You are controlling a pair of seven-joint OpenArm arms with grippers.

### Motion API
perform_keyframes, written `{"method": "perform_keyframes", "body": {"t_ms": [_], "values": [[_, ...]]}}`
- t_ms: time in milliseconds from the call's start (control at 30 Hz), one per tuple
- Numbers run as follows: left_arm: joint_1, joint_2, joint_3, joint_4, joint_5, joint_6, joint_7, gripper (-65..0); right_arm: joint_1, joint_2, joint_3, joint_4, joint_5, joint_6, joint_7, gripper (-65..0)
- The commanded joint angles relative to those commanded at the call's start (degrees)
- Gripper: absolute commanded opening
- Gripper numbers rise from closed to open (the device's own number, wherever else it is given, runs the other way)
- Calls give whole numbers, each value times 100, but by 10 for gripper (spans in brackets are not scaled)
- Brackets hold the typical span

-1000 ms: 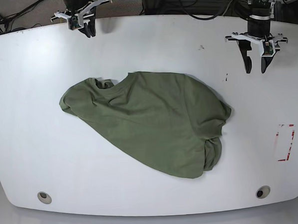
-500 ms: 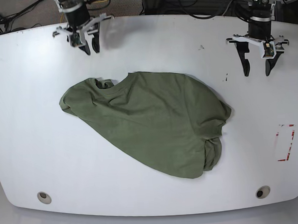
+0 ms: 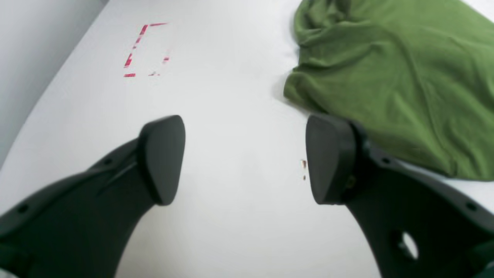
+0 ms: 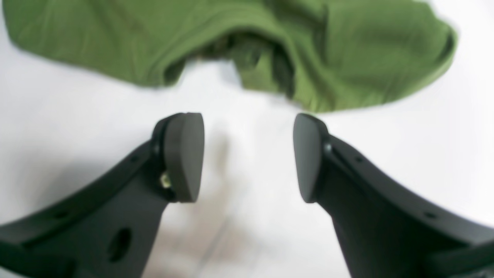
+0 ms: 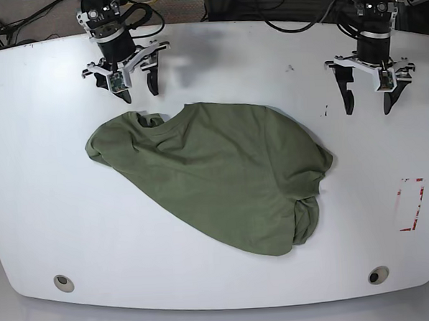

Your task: Fold the T-shirt properly

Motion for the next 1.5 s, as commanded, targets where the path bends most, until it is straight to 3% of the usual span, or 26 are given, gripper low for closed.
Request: {"method": "perform_keyframes", "body": {"t_ms": [633, 833, 1500], "values": [[-324, 46, -138, -157, -145, 30, 148, -165, 625, -8, 322, 0, 65, 50, -674, -357], [-272, 9, -39, -136, -58, 22, 70, -175, 809, -33, 154, -149, 72, -31, -658, -351], [-205, -4, -67, -117, -90, 10, -6, -180, 1063, -111, 61, -879, 70, -2, -339, -334]]}}
